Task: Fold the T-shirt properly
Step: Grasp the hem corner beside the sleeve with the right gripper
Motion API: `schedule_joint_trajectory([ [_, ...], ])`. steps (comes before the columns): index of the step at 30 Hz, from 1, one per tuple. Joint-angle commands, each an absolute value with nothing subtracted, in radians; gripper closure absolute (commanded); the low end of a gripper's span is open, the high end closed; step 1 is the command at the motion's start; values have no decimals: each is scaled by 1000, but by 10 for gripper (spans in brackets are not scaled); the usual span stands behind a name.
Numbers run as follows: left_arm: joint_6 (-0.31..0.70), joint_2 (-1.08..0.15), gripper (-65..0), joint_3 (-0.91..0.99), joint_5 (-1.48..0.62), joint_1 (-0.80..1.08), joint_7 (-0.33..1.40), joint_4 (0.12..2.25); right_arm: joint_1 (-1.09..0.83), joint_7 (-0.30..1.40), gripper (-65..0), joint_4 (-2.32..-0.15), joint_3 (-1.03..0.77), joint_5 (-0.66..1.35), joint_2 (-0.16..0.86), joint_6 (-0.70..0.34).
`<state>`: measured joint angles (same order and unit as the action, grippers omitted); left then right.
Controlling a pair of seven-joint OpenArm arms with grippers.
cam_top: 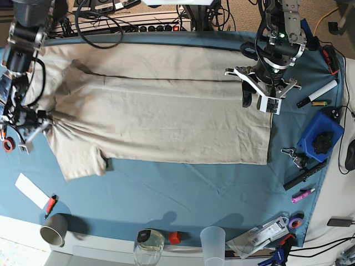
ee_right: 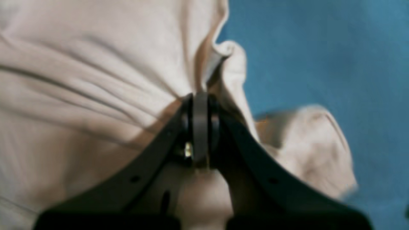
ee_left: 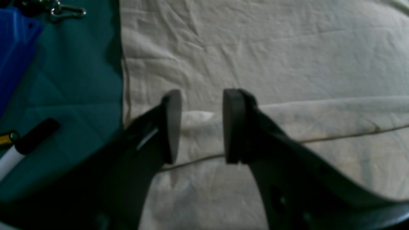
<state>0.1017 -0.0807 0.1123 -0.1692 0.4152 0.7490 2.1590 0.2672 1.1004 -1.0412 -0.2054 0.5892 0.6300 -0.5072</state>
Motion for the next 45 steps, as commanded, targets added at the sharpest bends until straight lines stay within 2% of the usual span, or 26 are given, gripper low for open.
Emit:
schedule_joint_trajectory([
  [1,102,-83,-226,113,-176,409,724,2177,266,1102,0,-1095,-212,614,670,-509],
  [9,102,-83,-226,113,-175,410,724,2177,99,1142,0,-1350,-285,673,692,-517],
  [19,102,-83,-226,113,-175,410,723,2177,49,1103,0,-1375,-374,672,691,-521],
  [21,102,-83,-226,113,-175,410,723,2177,65,1132,0,-1375,-388,671,693,-563],
  [22,102,-82,-226,113,-175,410,724,2177,72,1152,-17,-1375,-394,673,693,-591],
  [24,102,-80,-226,113,-175,410,723,2177,82,1182,-153,-1375,-400,690,694,-607],
  [26,102,-80,-226,113,-175,410,724,2177,85,1172,-245,-1375,-401,693,693,-606],
  [29,102,-80,-226,113,-175,410,724,2177,94,1116,-262,-1374,-401,674,691,-601],
  [32,102,-80,-226,113,-175,410,724,2177,114,973,-262,-1372,-400,538,690,-526],
  [35,102,-80,-226,113,-175,410,712,2177,165,892,-261,-1316,-399,469,691,-490],
  [38,102,-80,-226,113,-175,410,713,2177,254,884,-261,-1166,-368,470,690,-517],
  [45,102,-80,-226,113,-175,410,713,2177,482,749,-261,-797,-184,458,683,-573],
])
